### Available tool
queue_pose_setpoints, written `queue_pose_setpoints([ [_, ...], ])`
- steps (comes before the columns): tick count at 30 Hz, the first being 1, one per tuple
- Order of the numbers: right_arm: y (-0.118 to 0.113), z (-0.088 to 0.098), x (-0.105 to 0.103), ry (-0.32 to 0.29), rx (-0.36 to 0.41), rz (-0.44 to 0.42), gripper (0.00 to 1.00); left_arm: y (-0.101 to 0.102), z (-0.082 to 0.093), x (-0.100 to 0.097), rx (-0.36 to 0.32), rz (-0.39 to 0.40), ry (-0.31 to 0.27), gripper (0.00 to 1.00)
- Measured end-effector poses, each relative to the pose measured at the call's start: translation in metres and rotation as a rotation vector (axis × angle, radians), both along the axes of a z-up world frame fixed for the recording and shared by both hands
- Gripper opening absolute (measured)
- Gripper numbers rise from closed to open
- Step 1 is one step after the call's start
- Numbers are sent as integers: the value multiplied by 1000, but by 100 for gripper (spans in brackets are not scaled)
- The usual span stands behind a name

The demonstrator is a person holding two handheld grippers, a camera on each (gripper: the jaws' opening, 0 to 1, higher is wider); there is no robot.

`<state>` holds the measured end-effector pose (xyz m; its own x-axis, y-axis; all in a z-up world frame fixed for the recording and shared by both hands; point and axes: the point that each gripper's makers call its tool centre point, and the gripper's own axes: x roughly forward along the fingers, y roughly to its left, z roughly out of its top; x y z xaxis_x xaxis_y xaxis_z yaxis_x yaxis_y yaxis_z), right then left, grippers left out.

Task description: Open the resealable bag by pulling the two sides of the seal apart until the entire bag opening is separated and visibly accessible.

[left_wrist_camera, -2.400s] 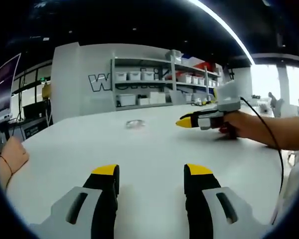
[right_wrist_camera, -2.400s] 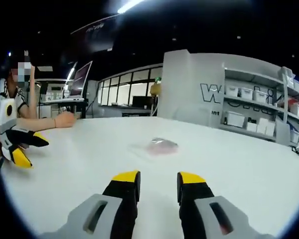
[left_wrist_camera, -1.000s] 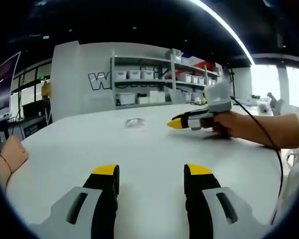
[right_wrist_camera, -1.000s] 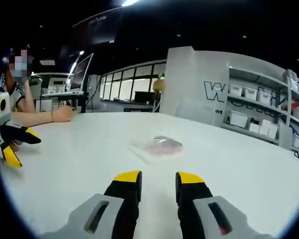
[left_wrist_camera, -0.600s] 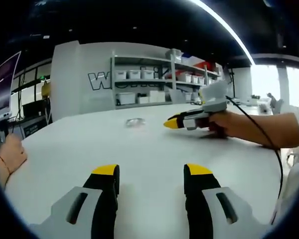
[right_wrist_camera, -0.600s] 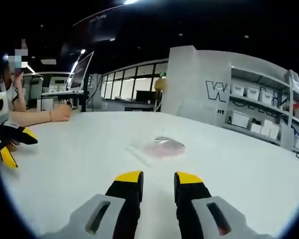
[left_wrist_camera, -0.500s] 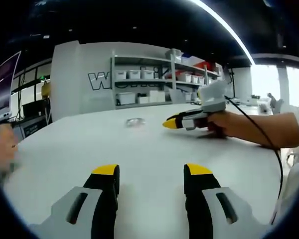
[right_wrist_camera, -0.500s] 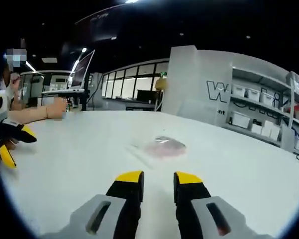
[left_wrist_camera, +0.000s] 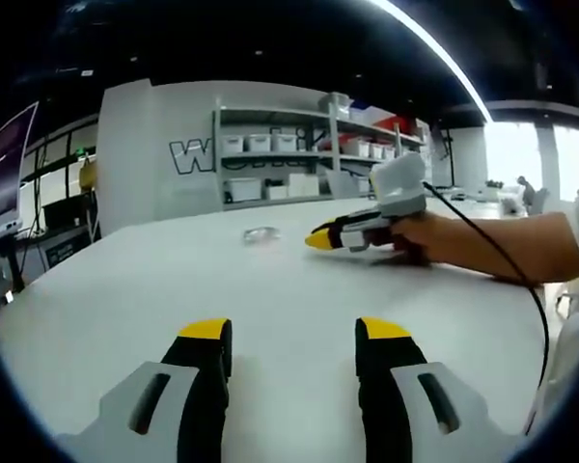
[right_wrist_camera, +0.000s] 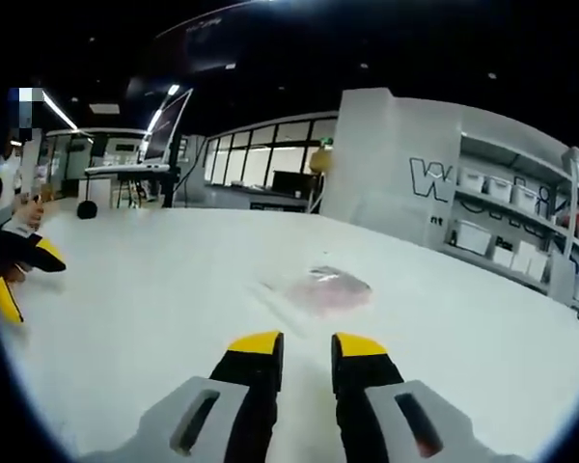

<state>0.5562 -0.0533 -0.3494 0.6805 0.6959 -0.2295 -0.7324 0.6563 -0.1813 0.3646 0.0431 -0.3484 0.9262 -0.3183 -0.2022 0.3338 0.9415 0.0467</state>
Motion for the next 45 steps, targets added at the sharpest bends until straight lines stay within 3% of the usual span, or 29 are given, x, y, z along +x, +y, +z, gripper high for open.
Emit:
queue_pose_setpoints([
  [16,7,-2,9,-52,-61,4,16,0,0,-2,1,0,1,51],
  [29,17,-9,15,-130,-184,35,15,0,-1,-2,-8,4,3,50],
  [45,28,-7,33,-188,-221,58,15,1,-1,-1,-8,5,5,49],
])
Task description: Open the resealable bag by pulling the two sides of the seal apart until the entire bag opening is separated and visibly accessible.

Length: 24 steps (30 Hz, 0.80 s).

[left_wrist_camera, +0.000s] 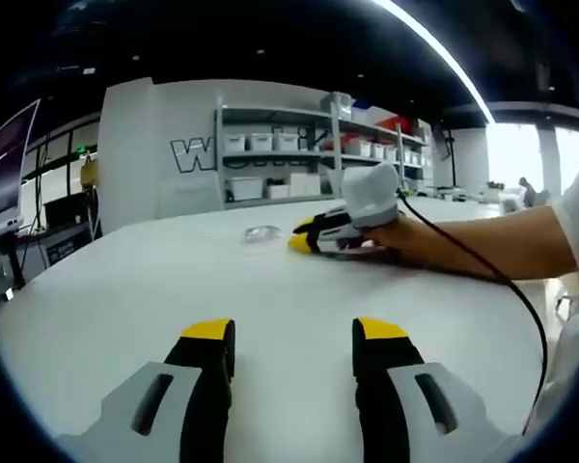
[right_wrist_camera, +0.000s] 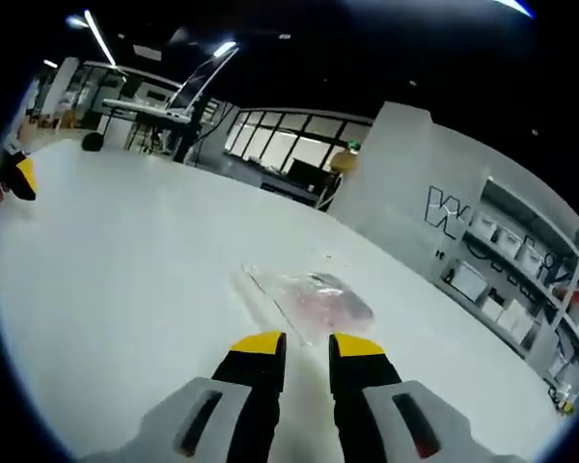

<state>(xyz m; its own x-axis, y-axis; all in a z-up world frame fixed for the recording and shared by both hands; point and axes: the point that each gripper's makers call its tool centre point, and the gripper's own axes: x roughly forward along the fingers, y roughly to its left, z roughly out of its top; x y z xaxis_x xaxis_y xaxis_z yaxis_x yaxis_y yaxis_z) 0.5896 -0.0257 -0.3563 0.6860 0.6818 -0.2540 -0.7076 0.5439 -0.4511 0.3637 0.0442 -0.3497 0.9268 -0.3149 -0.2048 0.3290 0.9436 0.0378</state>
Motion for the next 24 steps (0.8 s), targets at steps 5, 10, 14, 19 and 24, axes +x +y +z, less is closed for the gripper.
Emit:
queue_pose_setpoints([
  [5,4,1,4,-21,-19,23,15,0,0,0,-5,0,0,49],
  [10,11,1,8,-58,-54,62,13,1,1,0,-15,0,0,49],
  [14,14,0,11,-62,-63,72,11,1,2,0,-27,1,-1,49],
  [19,15,-2,13,-53,-71,66,4,1,2,0,-33,1,-1,49],
  [24,16,-3,12,-45,-62,66,0,1,2,-1,-34,0,1,49],
])
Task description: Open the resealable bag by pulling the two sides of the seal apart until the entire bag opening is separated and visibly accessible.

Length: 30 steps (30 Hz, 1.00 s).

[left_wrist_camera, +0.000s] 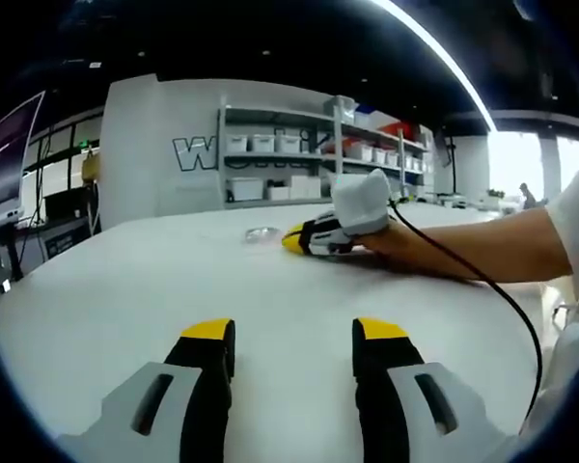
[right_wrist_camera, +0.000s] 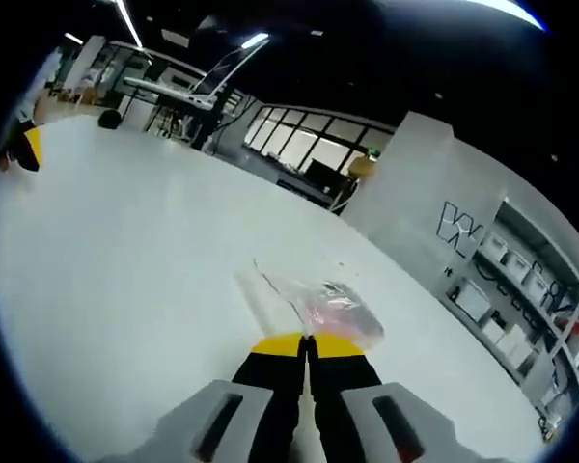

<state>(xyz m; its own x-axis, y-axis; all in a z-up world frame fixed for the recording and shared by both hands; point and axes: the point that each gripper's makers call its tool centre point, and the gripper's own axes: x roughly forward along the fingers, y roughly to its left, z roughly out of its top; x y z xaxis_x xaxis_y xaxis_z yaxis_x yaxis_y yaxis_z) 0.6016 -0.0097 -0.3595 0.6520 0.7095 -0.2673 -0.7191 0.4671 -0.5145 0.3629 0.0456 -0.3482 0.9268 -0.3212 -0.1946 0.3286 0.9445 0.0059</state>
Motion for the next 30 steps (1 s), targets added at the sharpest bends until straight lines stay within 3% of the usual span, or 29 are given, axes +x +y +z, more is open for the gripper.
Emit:
queue_pose_setpoints([
  [11,-2,20,5,70,149,-35,0,0,-1,0,2,-2,3,49],
  [15,1,29,13,88,171,-41,0,0,-1,0,1,-2,3,49],
  [30,11,44,8,155,267,-21,0,1,-1,-1,-6,-1,10,48],
])
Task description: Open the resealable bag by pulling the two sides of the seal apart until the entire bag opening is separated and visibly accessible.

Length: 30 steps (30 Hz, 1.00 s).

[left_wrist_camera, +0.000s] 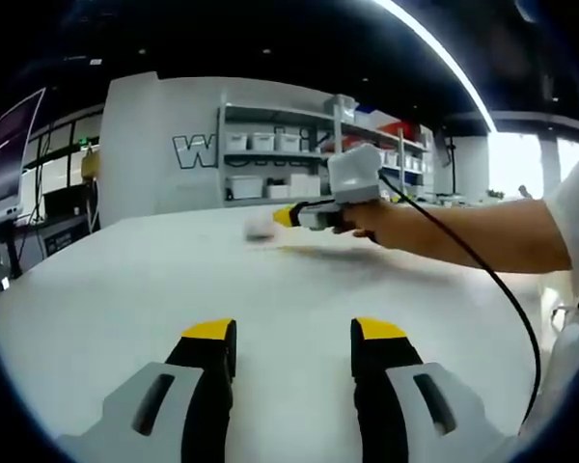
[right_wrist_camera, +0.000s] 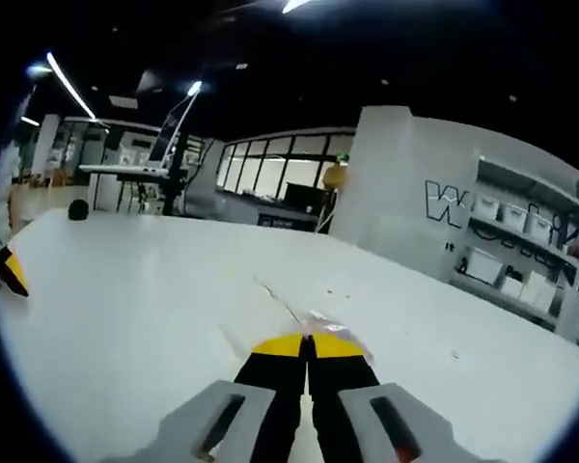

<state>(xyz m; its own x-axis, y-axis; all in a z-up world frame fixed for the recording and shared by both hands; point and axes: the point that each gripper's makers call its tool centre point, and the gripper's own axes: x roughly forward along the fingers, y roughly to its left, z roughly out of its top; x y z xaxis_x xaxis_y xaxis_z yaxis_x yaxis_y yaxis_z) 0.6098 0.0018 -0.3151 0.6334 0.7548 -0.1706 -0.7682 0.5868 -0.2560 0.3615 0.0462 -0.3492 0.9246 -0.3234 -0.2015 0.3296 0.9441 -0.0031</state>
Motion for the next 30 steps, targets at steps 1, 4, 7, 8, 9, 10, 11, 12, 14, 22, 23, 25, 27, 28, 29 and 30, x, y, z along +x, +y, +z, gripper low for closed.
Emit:
queue_pose_setpoints([
  [1,0,0,1,0,3,-1,0,0,0,0,0,1,0,48],
  [4,0,3,1,4,19,-7,0,0,0,0,-2,2,0,48],
  [7,0,10,0,14,48,-15,0,0,0,0,-2,3,-1,48],
  [8,0,13,0,24,66,-20,0,0,0,0,-2,3,-1,48],
  [9,-4,17,3,27,76,-28,0,0,0,0,-2,3,-1,48],
  [10,-6,19,2,24,81,-34,0,1,0,0,-3,3,0,49],
  [11,-7,21,-1,22,89,-38,0,1,1,0,-2,6,-3,50],
  [12,-8,23,-2,19,99,-41,0,2,1,1,-2,10,-5,51],
  [14,-8,29,-3,20,137,-44,0,3,1,1,-4,13,-6,51],
  [22,-8,57,-22,27,234,-13,0,2,1,1,-5,12,-5,51],
  [23,-7,59,-25,31,246,-7,0,2,1,1,-5,12,-5,51],
  [25,-9,62,-29,37,260,-3,0,2,1,1,-6,11,-4,51],
  [27,-10,63,-31,40,270,0,0,2,1,1,-6,12,-4,51],
  [28,-11,63,-34,39,273,2,0,2,1,1,-7,12,-4,51],
  [29,-12,63,-35,38,274,2,0,2,1,1,-7,11,-4,51],
  [30,-13,62,-36,38,275,2,0,2,1,1,-7,12,-4,51],
])
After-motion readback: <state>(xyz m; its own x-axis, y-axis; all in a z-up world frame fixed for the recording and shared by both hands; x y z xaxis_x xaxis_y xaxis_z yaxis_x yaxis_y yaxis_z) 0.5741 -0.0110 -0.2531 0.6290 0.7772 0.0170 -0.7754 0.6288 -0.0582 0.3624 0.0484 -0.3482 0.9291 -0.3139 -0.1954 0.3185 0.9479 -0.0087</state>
